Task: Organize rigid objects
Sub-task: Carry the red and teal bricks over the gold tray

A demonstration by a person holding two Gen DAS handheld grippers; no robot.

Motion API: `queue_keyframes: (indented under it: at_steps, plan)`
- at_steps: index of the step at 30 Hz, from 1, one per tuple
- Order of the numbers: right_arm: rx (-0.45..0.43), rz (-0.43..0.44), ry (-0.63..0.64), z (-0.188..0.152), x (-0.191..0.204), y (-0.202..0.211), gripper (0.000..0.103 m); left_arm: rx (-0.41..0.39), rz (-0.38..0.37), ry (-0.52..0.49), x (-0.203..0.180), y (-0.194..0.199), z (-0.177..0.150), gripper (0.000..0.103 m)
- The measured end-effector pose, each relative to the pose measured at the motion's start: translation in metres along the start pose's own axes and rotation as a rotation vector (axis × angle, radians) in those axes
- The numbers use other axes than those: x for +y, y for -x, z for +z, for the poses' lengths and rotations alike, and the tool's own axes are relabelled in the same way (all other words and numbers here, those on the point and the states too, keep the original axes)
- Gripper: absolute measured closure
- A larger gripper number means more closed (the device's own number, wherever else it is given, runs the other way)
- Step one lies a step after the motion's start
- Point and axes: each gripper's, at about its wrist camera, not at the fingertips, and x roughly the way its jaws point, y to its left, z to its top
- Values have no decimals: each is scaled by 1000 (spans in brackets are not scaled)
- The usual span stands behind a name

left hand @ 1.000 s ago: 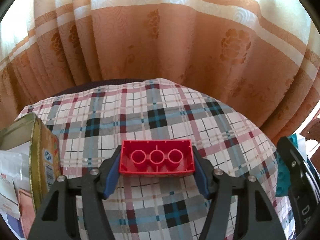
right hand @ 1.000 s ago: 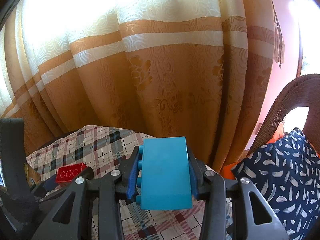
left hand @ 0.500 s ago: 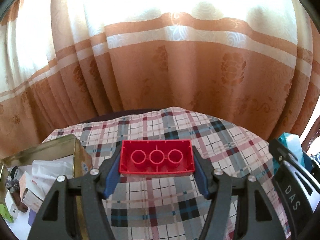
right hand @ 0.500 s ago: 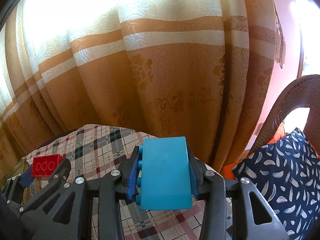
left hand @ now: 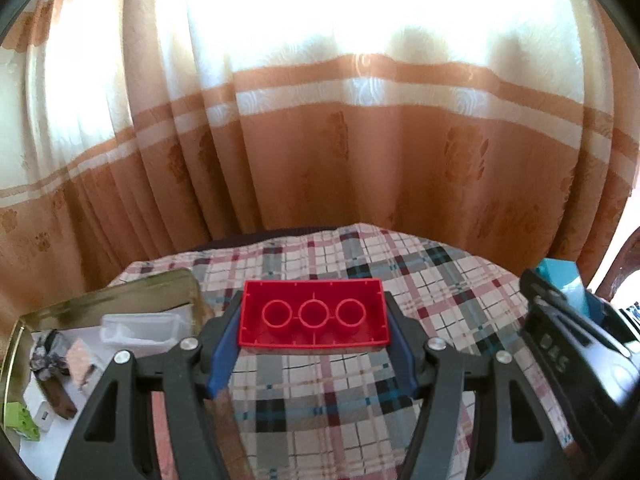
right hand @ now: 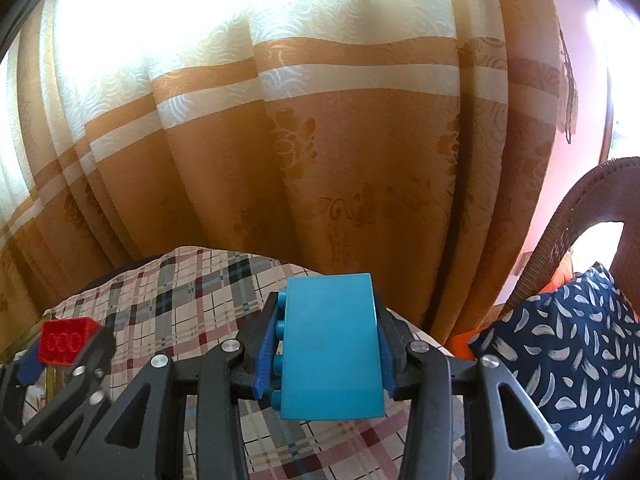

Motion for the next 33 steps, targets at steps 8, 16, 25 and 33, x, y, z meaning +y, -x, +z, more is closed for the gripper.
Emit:
queue_keyframes:
  at_steps: [8,16,25,33]
  plan:
    - [-15,11,38,-1,8,3,58,-48,-39,35,17,24,-3,39]
    - [-50,41,108,-5,30,13,58,-62,-41,83,37,33,-5,39]
    - [-90,71,168,-11,50,27,58,-61,-45,118,52,35,-6,39]
    - [-125,106,202,-14,63,39,58,-86,-52,129,58,43,-5,39]
